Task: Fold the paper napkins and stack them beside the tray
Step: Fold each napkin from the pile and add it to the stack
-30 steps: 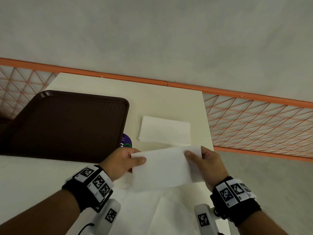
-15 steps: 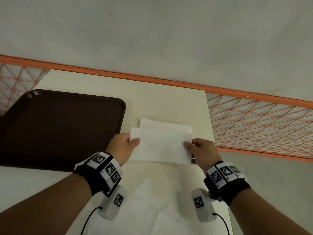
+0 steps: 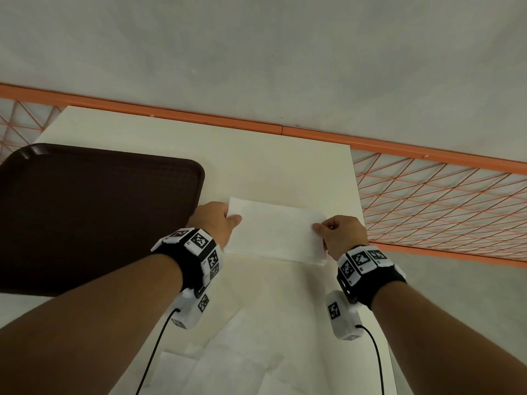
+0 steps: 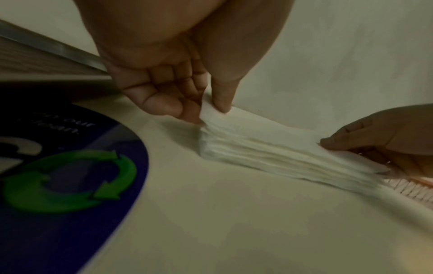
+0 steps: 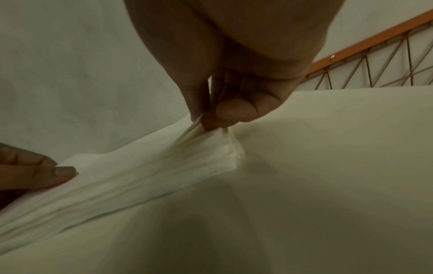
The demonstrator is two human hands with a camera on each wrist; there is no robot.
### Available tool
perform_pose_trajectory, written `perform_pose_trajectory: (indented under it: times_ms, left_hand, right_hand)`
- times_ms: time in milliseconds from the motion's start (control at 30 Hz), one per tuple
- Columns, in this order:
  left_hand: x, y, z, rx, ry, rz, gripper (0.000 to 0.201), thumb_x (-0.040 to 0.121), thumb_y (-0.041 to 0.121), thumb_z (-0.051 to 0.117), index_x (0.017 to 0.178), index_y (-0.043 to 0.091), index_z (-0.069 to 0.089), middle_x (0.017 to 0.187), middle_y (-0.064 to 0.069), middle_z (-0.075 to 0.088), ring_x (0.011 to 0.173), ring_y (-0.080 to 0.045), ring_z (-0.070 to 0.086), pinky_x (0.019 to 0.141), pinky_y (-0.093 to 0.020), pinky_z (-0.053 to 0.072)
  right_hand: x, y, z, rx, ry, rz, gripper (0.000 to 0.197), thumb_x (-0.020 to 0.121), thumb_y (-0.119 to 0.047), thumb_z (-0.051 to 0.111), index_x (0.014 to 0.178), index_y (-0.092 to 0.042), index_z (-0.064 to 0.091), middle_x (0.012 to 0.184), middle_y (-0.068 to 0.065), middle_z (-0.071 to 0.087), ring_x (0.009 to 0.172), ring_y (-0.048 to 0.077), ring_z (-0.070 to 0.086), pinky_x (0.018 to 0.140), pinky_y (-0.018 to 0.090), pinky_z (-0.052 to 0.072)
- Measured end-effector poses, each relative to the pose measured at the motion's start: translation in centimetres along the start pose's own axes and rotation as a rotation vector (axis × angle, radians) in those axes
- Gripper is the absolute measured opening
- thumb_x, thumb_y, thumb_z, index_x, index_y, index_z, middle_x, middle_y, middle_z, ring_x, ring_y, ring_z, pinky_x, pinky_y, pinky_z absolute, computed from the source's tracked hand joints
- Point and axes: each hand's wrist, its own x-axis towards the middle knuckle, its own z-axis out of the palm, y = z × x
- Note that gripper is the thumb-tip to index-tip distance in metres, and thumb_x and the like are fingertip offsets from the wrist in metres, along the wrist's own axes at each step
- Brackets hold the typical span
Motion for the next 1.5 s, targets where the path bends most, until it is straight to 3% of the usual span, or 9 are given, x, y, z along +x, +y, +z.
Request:
perform_pose_trajectory:
  times_ms: [133, 300, 567, 733, 867, 1000, 1233, 1333, 1500]
  left_hand:
    - [-0.1, 0.5, -0.2, 0.070, 0.012, -0.035, 0.037, 0.091, 0.047, 0.056, 0.087, 0.011, 0.056, 0.087, -0.005, 0.059, 0.081, -0.028, 0.059, 0.062, -0.031, 0.041]
    - [-0.3, 1.3, -0.3, 0.240, -0.041, -0.031, 0.045, 0.093, 0.053, 0.048, 0.082, 0.010, 0.055, 0.099, -0.011, 0.065, 0.089, -0.031, 0.062, 0.063, -0.032, 0.041]
    - [-1.1, 2.5, -0.5, 0.345, -0.081, 0.010, 0.045, 0.098, 0.046, 0.044, 0.098, 0.004, 0.062, 0.106, -0.013, 0.065, 0.097, -0.030, 0.062, 0.068, -0.031, 0.042]
    - [-1.1, 2.2, -0.9, 0.334, -0.070, -0.019, 0.047, 0.096, 0.051, 0.044, 0.090, 0.007, 0.058, 0.105, -0.012, 0.065, 0.096, -0.030, 0.063, 0.066, -0.031, 0.042]
    - [-2.4, 1.5, -1.3, 0.342, -0.088, -0.011, 0.048, 0.094, 0.056, 0.042, 0.080, 0.011, 0.049, 0.104, -0.011, 0.064, 0.094, -0.030, 0.062, 0.067, -0.033, 0.043]
    - [-6.0, 0.6, -1.9, 0.322, -0.089, 0.142, 0.044, 0.095, 0.052, 0.042, 0.109, 0.013, 0.056, 0.110, -0.004, 0.058, 0.100, -0.026, 0.058, 0.076, -0.035, 0.045]
    - [-14.7, -1.6, 0.0, 0.293, -0.431, 0.482, 0.032, 0.089, 0.051, 0.054, 0.108, 0.026, 0.060, 0.106, 0.006, 0.058, 0.101, -0.016, 0.055, 0.088, -0.032, 0.045]
    - [-17.8, -3.2, 0.8, 0.265, -0.543, 0.513, 0.037, 0.089, 0.047, 0.059, 0.119, 0.026, 0.058, 0.115, 0.008, 0.055, 0.109, -0.012, 0.052, 0.094, -0.027, 0.042]
    - [-21.5, -5.0, 1.3, 0.239, -0.540, 0.509, 0.052, 0.086, 0.048, 0.062, 0.132, 0.027, 0.049, 0.127, 0.011, 0.047, 0.118, -0.009, 0.046, 0.100, -0.026, 0.040]
  right_hand:
    - [0.0, 0.2, 0.2, -0.028, 0.036, 0.006, 0.016, 0.086, -0.034, 0.069, 0.083, -0.018, 0.068, 0.081, 0.004, 0.071, 0.080, 0.023, 0.065, 0.065, 0.025, 0.044]
    - [-0.3, 0.0, 0.0, -0.167, 0.093, 0.061, 0.035, 0.087, -0.048, 0.062, 0.105, -0.017, 0.065, 0.102, 0.004, 0.067, 0.092, 0.024, 0.059, 0.075, 0.029, 0.043]
    - [-0.2, -0.4, 1.3, -0.353, -0.013, 0.054, 0.043, 0.091, -0.047, 0.051, 0.092, -0.006, 0.065, 0.094, 0.012, 0.067, 0.084, 0.032, 0.063, 0.071, 0.031, 0.049]
    - [-0.2, 0.0, 0.6, -0.367, -0.024, 0.086, 0.048, 0.090, -0.052, 0.052, 0.096, -0.007, 0.067, 0.098, 0.013, 0.068, 0.082, 0.031, 0.060, 0.068, 0.029, 0.043]
    - [-2.1, 0.5, -0.1, -0.361, -0.018, 0.068, 0.050, 0.091, -0.055, 0.050, 0.108, -0.011, 0.064, 0.109, 0.010, 0.067, 0.100, 0.031, 0.061, 0.075, 0.029, 0.042]
    - [-6.2, 1.6, -0.3, -0.257, -0.032, 0.062, 0.043, 0.088, -0.054, 0.055, 0.114, -0.020, 0.060, 0.111, 0.003, 0.065, 0.102, 0.026, 0.060, 0.082, 0.031, 0.046]
    - [-17.1, 4.6, 0.9, -0.209, -0.263, -0.195, 0.012, 0.085, -0.038, 0.066, 0.080, -0.029, 0.062, 0.078, -0.009, 0.064, 0.075, 0.012, 0.059, 0.067, 0.023, 0.045]
    - [-20.7, 6.1, 1.8, -0.291, -0.388, -0.274, 0.018, 0.085, -0.044, 0.064, 0.097, -0.030, 0.064, 0.089, -0.013, 0.062, 0.083, 0.008, 0.058, 0.078, 0.022, 0.048]
    - [-23.1, 6.3, 3.2, -0.474, -0.415, -0.379, 0.053, 0.083, -0.058, 0.059, 0.128, -0.031, 0.051, 0.121, -0.010, 0.052, 0.113, 0.013, 0.049, 0.096, 0.027, 0.041]
